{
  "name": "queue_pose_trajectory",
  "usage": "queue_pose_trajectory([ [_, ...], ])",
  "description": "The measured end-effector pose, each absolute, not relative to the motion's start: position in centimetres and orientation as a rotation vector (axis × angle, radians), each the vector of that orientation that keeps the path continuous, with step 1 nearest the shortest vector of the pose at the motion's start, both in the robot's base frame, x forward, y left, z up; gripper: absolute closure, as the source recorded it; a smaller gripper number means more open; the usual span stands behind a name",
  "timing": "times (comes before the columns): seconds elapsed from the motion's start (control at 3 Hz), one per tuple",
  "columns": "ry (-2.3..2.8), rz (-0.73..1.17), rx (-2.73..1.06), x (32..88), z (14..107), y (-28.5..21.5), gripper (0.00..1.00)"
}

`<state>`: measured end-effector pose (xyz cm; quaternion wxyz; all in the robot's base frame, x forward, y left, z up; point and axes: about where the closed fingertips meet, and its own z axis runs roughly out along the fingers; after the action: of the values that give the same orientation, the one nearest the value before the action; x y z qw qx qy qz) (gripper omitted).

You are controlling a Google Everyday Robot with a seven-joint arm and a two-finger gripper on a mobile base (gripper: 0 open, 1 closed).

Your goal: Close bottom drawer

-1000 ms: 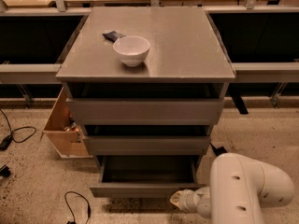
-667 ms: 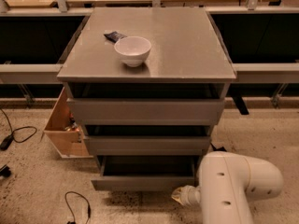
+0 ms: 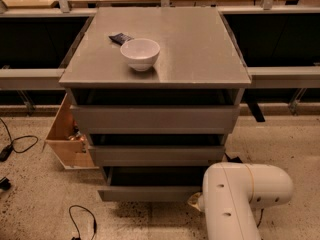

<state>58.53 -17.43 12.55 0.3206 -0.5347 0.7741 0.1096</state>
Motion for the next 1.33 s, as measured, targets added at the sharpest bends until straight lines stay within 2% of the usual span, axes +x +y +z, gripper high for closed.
queue_pose_trajectory([
  [0.67, 1.998, 0.336, -1.334, 60.9, 13.0, -21.9, 1.00],
  [1.33, 1.960, 0.361, -1.305, 61.7, 14.0, -22.1, 0.96],
])
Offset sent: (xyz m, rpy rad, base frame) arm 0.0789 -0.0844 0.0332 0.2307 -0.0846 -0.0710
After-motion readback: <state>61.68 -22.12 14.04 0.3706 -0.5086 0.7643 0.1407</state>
